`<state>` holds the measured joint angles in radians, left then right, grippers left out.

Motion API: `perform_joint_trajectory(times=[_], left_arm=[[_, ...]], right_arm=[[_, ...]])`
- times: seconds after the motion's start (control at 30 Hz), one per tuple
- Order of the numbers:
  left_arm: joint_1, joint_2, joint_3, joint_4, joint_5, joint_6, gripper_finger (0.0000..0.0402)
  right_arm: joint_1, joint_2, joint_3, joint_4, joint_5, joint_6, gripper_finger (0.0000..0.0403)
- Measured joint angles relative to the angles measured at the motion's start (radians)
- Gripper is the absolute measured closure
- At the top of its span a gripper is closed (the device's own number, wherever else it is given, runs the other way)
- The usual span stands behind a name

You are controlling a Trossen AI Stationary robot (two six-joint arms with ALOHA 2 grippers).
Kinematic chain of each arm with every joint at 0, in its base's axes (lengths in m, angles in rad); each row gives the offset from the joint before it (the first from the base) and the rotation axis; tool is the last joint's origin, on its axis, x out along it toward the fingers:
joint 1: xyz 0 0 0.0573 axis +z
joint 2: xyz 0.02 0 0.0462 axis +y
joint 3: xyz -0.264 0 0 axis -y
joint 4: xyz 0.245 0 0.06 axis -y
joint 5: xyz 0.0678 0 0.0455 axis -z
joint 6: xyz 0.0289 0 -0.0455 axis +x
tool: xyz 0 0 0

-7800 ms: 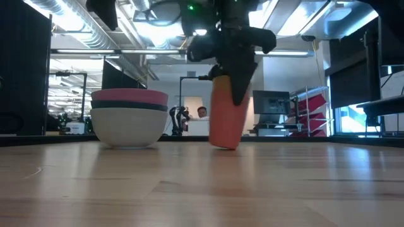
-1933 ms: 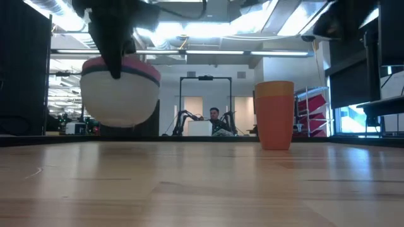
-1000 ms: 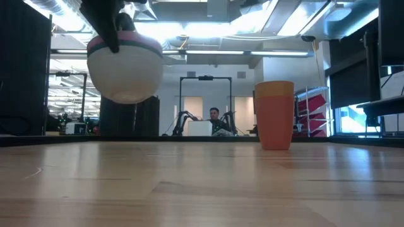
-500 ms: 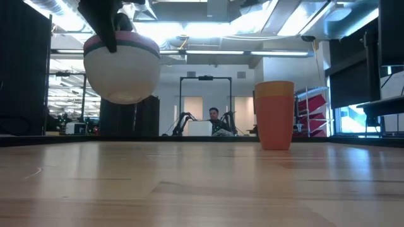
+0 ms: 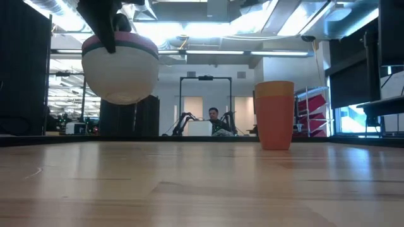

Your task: Nest bowls inside each other

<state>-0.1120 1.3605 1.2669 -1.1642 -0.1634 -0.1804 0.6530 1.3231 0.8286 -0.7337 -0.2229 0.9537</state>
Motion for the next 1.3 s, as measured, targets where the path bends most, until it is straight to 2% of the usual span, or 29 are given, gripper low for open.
perform_joint_trajectory(times=[0.3,0.47,0.67,1.3], left_arm=[[0.003,0.000,0.000,-0.003,0.001,0.000,0.0380],[0.004,-0.004,0.000,-0.003,0.000,0.009,0.0380],[0.011,-0.035,0.000,-0.010,0.001,0.007,0.0380],[0.122,-0.147,-0.001,-0.128,0.000,0.010,0.0380]], right_arm=[[-0.230,0.094,0.148,0.049,0.034,-0.145,0.0402],[-0.359,0.283,0.378,-0.030,0.027,-0.401,0.0402],[-0.439,0.481,0.643,-0.144,0.008,-0.648,0.0402],[-0.691,0.731,0.912,-0.282,0.083,-0.850,0.0403]])
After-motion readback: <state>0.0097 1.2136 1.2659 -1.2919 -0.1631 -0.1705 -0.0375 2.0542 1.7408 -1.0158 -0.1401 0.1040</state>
